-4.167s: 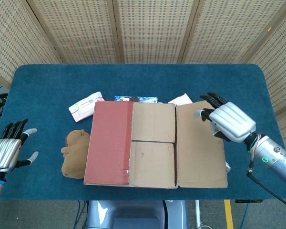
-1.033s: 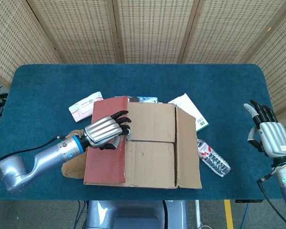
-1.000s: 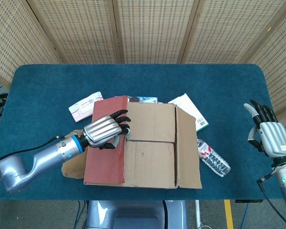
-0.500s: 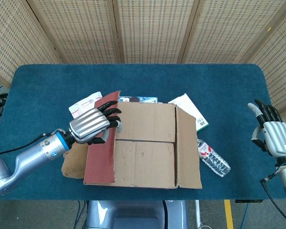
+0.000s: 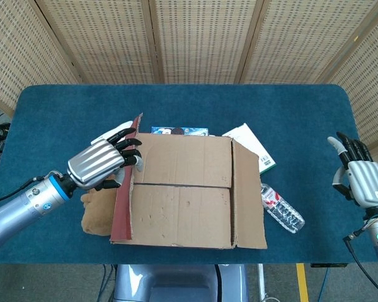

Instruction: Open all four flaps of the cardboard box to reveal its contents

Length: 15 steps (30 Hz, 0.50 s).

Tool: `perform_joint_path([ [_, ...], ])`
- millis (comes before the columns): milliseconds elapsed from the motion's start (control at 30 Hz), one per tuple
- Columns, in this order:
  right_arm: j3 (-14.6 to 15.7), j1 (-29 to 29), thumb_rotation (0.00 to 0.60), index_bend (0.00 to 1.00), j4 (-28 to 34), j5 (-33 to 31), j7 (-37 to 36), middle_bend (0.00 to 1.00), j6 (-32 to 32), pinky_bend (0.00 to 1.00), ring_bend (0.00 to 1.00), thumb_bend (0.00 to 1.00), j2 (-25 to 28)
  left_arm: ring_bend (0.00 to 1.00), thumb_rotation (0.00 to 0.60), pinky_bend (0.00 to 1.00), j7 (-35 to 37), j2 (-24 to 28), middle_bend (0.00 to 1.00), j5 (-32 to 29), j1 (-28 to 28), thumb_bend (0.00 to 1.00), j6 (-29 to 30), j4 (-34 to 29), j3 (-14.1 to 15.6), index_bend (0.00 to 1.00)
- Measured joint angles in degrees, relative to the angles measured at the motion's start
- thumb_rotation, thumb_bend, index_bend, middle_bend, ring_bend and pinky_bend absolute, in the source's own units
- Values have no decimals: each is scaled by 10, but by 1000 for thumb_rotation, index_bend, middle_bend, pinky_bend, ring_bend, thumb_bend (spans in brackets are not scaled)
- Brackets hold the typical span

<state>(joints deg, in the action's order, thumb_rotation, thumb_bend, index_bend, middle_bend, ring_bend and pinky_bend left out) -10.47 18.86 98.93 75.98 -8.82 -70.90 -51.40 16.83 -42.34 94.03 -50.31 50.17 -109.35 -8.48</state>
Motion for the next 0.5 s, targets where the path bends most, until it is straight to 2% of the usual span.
perform_joint_path([
  [500, -1, -4, 600, 45, 11, -1, 9, 0, 2, 0, 0, 956, 10, 174, 428, 0, 39, 83, 394, 19, 70, 973, 65, -6, 16, 415],
])
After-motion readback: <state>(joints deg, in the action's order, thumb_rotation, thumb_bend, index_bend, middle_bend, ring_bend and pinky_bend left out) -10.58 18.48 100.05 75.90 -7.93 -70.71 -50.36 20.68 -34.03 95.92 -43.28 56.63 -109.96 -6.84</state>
